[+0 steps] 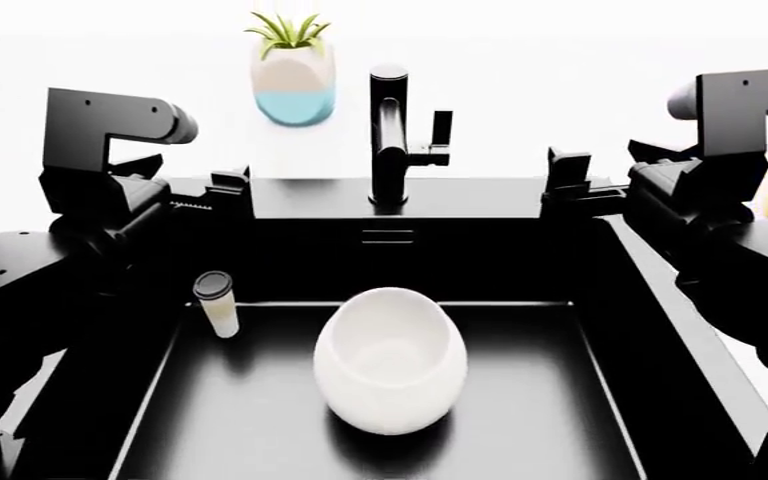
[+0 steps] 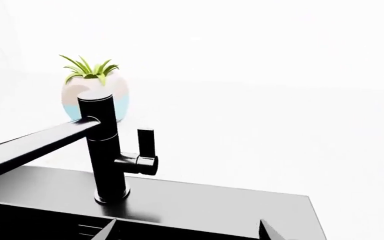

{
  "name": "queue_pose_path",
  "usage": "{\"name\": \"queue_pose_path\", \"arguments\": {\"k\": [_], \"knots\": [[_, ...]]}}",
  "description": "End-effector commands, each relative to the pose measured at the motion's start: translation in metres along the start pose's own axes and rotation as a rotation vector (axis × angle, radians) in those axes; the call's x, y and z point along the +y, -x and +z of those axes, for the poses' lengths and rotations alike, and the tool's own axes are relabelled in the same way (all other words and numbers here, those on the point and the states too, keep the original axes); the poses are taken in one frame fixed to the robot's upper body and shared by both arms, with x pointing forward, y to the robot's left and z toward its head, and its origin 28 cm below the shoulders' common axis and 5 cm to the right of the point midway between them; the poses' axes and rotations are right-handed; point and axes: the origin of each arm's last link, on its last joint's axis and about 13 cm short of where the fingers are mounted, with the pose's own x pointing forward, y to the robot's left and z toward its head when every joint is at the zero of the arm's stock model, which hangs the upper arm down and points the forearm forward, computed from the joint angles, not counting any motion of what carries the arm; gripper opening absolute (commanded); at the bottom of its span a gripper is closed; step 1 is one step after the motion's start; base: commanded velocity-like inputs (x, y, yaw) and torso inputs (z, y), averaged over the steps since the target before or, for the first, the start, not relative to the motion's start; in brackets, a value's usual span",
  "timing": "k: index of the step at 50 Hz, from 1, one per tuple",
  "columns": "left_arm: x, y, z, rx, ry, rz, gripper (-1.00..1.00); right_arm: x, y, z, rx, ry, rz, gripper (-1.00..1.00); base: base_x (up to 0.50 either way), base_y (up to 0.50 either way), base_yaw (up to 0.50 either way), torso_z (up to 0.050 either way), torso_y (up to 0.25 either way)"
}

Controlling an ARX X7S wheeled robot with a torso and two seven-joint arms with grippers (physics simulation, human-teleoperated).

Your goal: Pick the cup and bowl from the sink and place them on the counter for drying.

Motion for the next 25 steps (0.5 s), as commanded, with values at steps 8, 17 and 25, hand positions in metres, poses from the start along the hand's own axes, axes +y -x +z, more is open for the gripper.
{"name": "queue_pose_path", "arguments": {"k": [8, 17, 25], "knots": [[-0.003, -0.002, -0.008, 0.021, 0.019, -0.004, 1.00, 0.001, 0.000, -0.008, 0.037, -0.018, 0.002, 1.00, 0.26, 0.00, 0.00, 0.000, 0.000], [-0.007, -0.002, -0.021, 0.120, 0.026, 0.084, 1.00, 0.004, -0.001, -0.012, 0.069, -0.040, 0.019, 1.00, 0.00, 0.00, 0.00, 0.000, 0.001], [-0.031, 0.004, -0.068, 0.209, 0.068, 0.135, 1.00, 0.004, -0.002, -0.016, 0.078, -0.047, 0.017, 1.00, 0.00, 0.00, 0.00, 0.000, 0.000]]}}
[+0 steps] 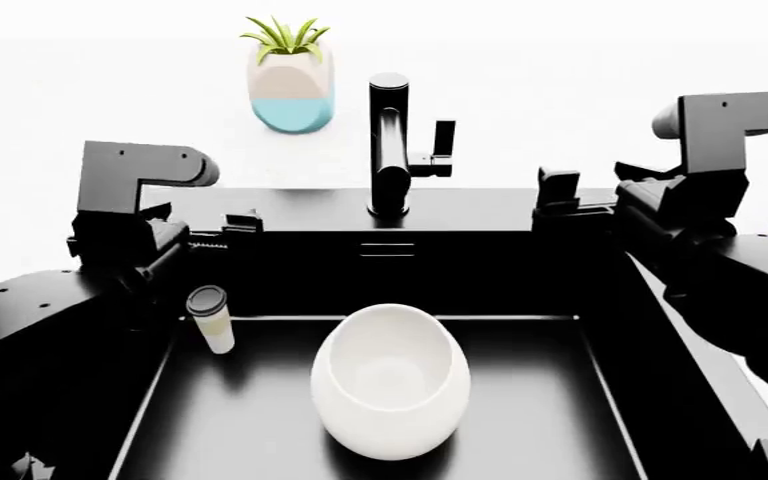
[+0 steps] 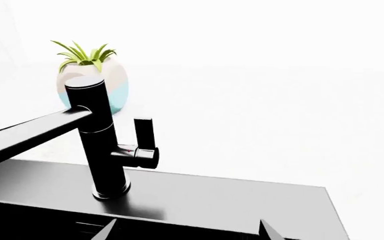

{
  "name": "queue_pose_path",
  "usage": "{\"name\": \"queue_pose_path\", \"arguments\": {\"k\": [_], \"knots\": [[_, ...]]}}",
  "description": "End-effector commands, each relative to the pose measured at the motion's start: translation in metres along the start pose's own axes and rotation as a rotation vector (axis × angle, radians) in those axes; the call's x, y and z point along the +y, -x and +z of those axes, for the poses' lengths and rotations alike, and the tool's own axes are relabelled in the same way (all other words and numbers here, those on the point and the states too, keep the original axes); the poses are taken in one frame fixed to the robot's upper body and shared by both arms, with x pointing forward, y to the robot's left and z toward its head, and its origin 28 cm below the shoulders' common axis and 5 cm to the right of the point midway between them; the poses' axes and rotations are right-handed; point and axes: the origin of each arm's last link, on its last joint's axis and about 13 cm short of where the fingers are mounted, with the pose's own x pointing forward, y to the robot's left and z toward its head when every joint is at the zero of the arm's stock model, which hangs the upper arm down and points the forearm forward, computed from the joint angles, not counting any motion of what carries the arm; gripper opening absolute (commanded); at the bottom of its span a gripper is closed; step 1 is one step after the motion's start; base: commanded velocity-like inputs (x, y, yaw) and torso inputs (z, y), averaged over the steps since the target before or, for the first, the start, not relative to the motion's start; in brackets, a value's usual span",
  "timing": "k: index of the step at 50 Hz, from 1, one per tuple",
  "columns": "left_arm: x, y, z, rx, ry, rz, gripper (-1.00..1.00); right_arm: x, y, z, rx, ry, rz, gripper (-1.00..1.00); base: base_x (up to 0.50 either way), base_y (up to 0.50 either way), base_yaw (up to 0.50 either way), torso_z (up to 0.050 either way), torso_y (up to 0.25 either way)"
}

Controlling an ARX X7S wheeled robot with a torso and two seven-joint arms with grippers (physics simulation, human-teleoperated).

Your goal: Pick the cup and bowl from the sink and place them on the counter for drying.

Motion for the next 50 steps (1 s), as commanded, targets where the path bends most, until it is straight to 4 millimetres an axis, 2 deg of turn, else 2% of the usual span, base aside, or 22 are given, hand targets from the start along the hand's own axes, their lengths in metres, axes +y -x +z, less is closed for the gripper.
{"name": "queue_pose_path", "arguments": {"k": [1, 3, 7, 25, 31, 38, 50], "knots": [[-0.016, -0.001, -0.043, 0.101, 0.049, 0.079, 1.00, 0.000, -0.001, -0.005, 0.022, -0.017, 0.003, 1.00, 0.00, 0.00, 0.00, 0.000, 0.000], [-0.014, -0.001, -0.042, 0.115, 0.105, 0.075, 1.00, 0.000, -0.001, -0.006, 0.025, -0.016, 0.004, 1.00, 0.00, 0.00, 0.00, 0.000, 0.000], [-0.010, -0.004, -0.047, 0.157, 0.064, 0.133, 1.00, 0.001, -0.002, -0.007, 0.031, -0.017, 0.004, 1.00, 0.00, 0.00, 0.00, 0.000, 0.000], [0.009, -0.035, -0.089, 0.186, 0.173, 0.349, 1.00, 0.004, -0.009, -0.023, 0.063, -0.041, 0.021, 1.00, 0.00, 0.00, 0.00, 0.000, 0.000], [0.015, -0.049, -0.104, 0.232, 0.201, 0.349, 1.00, 0.004, -0.011, -0.027, 0.069, -0.046, 0.025, 1.00, 0.00, 0.00, 0.00, 0.000, 0.000], [0.014, -0.064, -0.112, 0.271, 0.188, 0.306, 1.00, 0.005, -0.013, -0.032, 0.077, -0.057, 0.026, 1.00, 0.00, 0.00, 0.00, 0.000, 0.000], [0.018, -0.082, -0.133, 0.235, 0.160, 0.288, 1.00, 0.006, -0.015, -0.041, 0.086, -0.078, 0.029, 1.00, 0.00, 0.00, 0.00, 0.000, 0.000]]}}
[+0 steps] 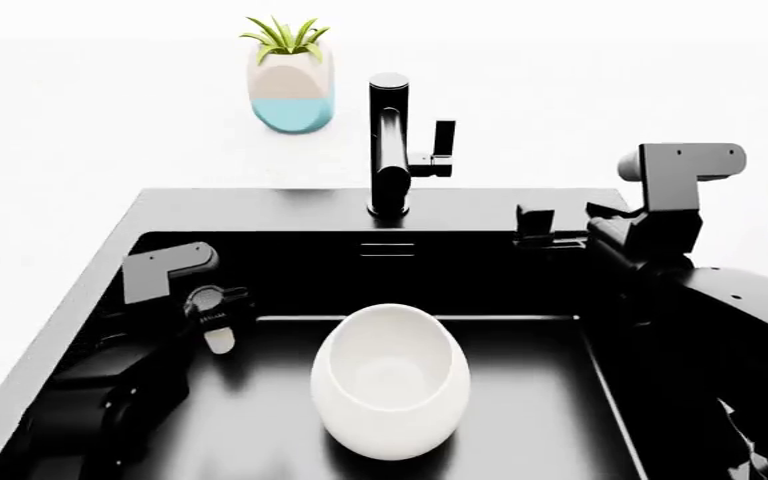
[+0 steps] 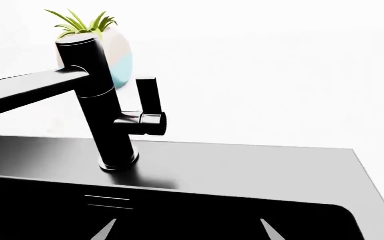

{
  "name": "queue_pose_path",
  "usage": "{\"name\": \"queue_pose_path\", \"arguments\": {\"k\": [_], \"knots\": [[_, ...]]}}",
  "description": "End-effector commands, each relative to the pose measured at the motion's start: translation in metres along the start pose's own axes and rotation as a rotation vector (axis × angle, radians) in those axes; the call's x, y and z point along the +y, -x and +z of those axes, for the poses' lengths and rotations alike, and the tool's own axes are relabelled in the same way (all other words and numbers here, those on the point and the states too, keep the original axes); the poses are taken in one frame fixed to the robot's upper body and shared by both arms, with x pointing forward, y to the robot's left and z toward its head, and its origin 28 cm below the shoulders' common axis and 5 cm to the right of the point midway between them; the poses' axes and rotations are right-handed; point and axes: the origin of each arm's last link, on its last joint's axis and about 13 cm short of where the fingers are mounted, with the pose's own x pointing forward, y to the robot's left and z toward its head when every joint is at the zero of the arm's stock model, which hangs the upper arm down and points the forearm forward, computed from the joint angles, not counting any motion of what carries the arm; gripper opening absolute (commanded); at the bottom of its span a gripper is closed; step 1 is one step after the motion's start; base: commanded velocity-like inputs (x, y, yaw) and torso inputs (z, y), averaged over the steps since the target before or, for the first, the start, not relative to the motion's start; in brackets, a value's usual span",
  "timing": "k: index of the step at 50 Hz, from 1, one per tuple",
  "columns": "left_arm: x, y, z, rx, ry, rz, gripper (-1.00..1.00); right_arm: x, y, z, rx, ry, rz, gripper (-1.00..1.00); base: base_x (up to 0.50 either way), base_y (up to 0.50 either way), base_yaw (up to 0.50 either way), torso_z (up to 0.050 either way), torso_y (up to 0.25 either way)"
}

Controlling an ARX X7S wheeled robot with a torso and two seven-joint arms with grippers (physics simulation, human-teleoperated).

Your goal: Pick the cup and bowl from the sink and place them on the counter for drying.

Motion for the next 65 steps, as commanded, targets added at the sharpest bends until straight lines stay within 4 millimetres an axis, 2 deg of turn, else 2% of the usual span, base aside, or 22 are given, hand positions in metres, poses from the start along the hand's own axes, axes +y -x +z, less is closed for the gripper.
{"name": "queue_pose_path", "arguments": {"k": [1, 10, 20, 28, 34, 43, 51, 61, 65], "knots": [[0.003, -0.021, -0.017, -0.016, -0.031, -0.016, 1.00, 0.001, -0.003, -0.008, 0.009, -0.019, 0.004, 1.00, 0.00, 0.00, 0.00, 0.000, 0.000], [0.006, -0.036, -0.022, -0.099, -0.039, 0.009, 1.00, 0.004, -0.001, -0.014, 0.010, -0.031, 0.013, 1.00, 0.00, 0.00, 0.00, 0.000, 0.000], [0.002, -0.051, -0.029, -0.081, -0.057, -0.024, 1.00, 0.004, -0.003, -0.014, 0.010, -0.032, 0.016, 1.00, 0.00, 0.00, 0.00, 0.000, 0.000], [0.021, -0.064, -0.032, -0.065, -0.059, -0.013, 1.00, 0.005, -0.005, -0.017, 0.015, -0.039, 0.017, 1.00, 0.00, 0.00, 0.00, 0.000, 0.000], [0.026, -0.064, -0.035, -0.054, -0.062, 0.011, 1.00, 0.005, -0.005, -0.020, 0.019, -0.043, 0.017, 1.00, 0.00, 0.00, 0.00, 0.000, 0.000], [0.021, -0.064, -0.039, -0.030, -0.068, -0.014, 1.00, 0.006, -0.007, -0.024, 0.027, -0.047, 0.016, 1.00, 0.00, 0.00, 0.00, 0.000, 0.000], [0.009, -0.065, -0.037, -0.050, -0.094, -0.068, 1.00, 0.007, -0.008, -0.025, 0.030, -0.048, 0.020, 1.00, 0.00, 0.00, 0.00, 0.000, 0.000], [0.016, -0.065, -0.035, -0.102, -0.149, -0.053, 1.00, 0.007, -0.008, -0.030, 0.034, -0.058, 0.020, 1.00, 0.00, 0.00, 0.00, 0.000, 0.000], [0.011, -0.065, -0.034, -0.103, -0.150, -0.045, 1.00, 0.007, -0.008, -0.030, 0.033, -0.059, 0.020, 1.00, 0.00, 0.00, 0.00, 0.000, 0.000]]}}
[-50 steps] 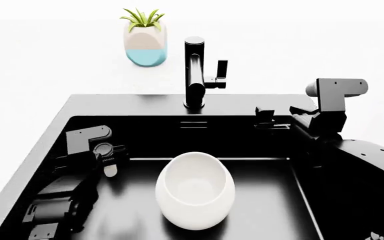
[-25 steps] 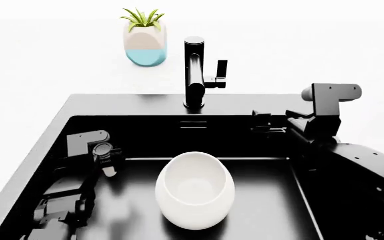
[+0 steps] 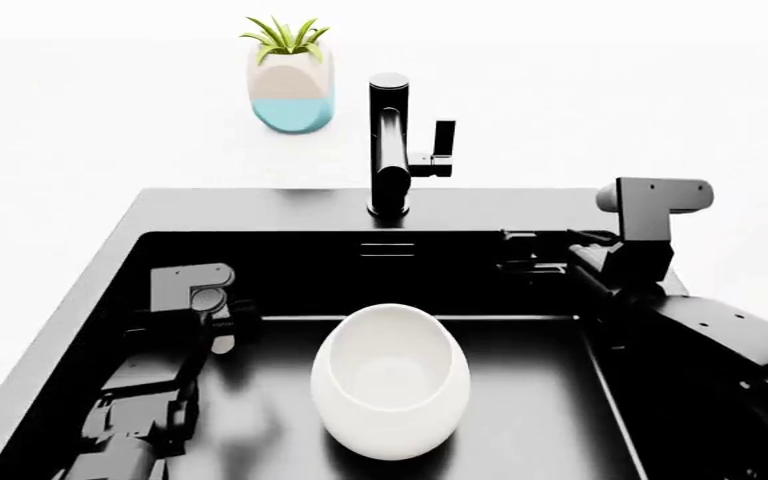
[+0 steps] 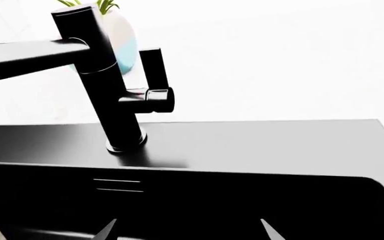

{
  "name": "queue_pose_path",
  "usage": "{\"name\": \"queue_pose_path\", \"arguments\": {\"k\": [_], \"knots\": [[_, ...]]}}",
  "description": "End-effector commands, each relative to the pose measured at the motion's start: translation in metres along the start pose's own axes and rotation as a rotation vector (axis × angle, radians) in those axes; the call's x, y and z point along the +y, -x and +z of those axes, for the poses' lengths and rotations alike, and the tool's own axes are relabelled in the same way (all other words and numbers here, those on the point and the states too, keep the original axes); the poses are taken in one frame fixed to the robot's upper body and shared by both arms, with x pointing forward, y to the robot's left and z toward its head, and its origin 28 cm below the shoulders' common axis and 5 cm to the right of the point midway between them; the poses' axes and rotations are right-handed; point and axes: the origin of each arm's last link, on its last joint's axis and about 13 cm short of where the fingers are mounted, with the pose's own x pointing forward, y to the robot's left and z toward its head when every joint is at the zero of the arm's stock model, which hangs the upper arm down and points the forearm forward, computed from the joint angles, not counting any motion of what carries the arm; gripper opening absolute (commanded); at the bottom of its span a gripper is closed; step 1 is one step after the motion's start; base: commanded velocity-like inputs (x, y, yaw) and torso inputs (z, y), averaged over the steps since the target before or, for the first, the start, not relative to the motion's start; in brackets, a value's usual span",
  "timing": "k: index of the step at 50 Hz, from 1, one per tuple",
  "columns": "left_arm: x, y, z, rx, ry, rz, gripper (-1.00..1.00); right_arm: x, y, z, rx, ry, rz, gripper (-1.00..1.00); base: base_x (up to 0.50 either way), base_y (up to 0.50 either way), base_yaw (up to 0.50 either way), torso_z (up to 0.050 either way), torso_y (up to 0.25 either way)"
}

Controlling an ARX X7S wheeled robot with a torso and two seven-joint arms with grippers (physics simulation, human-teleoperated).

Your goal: Pick the cup and bowl from the sink and place them on the counter for drying.

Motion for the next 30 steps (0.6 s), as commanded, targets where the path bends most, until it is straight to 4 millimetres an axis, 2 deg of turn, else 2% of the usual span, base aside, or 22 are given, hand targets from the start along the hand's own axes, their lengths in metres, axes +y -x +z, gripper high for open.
{"name": "queue_pose_path", "arguments": {"k": [1, 12, 21, 30], "knots": [[-0.004, -0.001, 0.001, -0.023, -0.035, 0.011, 1.00, 0.000, 0.000, -0.002, 0.001, -0.005, 0.001, 1.00, 0.00, 0.00, 0.00, 0.000, 0.000], [-0.004, -0.001, 0.002, -0.038, -0.037, 0.009, 1.00, 0.001, 0.000, -0.004, 0.001, -0.007, 0.002, 1.00, 0.00, 0.00, 0.00, 0.000, -0.024], [0.007, 0.000, 0.000, -0.038, -0.028, 0.045, 1.00, 0.002, -0.002, -0.003, 0.001, -0.008, 0.008, 1.00, 0.00, 0.00, 0.00, 0.001, -0.129], [0.001, -0.002, 0.006, -0.062, -0.017, 0.032, 1.00, 0.003, -0.001, -0.004, 0.001, -0.009, 0.010, 1.00, 0.00, 0.00, 0.00, 0.001, -0.140]]}}
